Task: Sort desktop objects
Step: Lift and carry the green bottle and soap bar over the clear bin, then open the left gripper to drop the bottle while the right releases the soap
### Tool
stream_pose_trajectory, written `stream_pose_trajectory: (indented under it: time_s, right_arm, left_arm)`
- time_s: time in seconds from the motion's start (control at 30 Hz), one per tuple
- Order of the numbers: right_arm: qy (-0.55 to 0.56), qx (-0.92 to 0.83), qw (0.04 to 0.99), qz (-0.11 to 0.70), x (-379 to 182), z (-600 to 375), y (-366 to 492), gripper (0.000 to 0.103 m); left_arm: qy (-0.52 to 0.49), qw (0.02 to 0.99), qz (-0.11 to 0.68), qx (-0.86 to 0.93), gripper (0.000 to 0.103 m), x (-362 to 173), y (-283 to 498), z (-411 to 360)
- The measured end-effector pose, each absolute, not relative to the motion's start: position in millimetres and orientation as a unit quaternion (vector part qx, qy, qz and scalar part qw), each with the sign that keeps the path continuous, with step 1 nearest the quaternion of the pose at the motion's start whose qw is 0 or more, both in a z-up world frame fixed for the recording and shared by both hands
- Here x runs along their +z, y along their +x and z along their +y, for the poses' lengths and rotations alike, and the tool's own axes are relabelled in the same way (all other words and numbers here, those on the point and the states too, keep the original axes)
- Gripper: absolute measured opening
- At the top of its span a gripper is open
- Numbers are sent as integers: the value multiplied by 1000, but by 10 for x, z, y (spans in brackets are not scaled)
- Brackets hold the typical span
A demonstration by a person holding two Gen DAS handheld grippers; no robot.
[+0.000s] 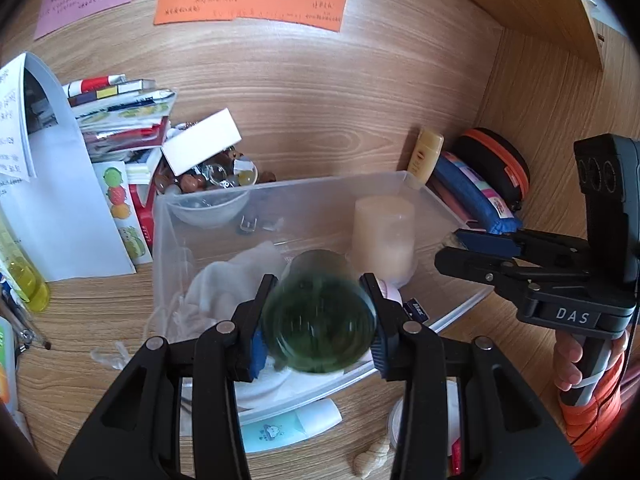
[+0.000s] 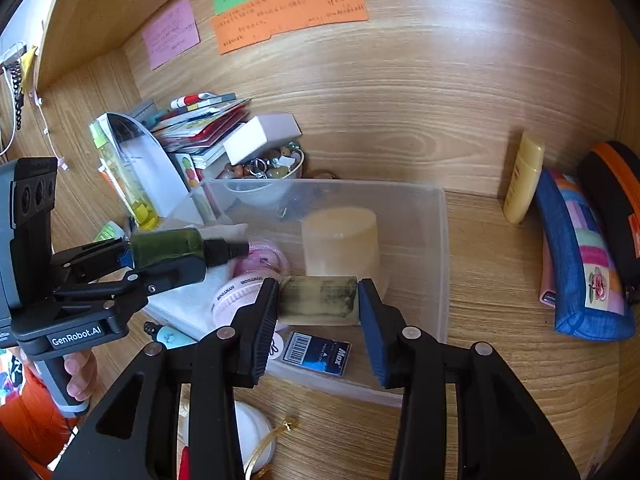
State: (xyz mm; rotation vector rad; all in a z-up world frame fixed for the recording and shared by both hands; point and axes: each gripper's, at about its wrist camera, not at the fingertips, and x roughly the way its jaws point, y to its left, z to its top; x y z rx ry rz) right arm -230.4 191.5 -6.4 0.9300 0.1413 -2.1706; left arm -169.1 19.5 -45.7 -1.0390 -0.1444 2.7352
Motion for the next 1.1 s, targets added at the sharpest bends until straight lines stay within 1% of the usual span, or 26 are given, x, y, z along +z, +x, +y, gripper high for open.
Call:
stream_pose_trajectory:
  time_s: [0.33, 0.63, 0.67, 0.8, 1.03, 1.1]
  right_arm:
    - [366, -848, 375, 74, -125, 1873, -2264, 37]
    - [373, -847, 372, 74, -152, 1874, -2297, 37]
    - [375, -846, 373, 75, -156, 1873, -2299, 37]
    - [379, -843, 373, 82, -182, 1848, -2295, 37]
    - [376, -845, 369, 86, -177, 1833, -2283, 37]
    - [374, -846, 368, 88, -172, 1828, -2281, 37]
  left_arm:
    - [-349, 94, -32, 932, 41, -523, -1651, 263]
    - [-343, 88, -18, 935, 41, -544, -1639, 300]
    - [-342, 88, -16, 935, 42, -543, -1633, 305]
    - [-340, 99, -19, 935, 50, -528, -1602, 304]
    - [-334, 96, -12, 938, 55, -511, -1570, 325]
    - [-328, 93, -10, 940, 62, -495, -1547, 326]
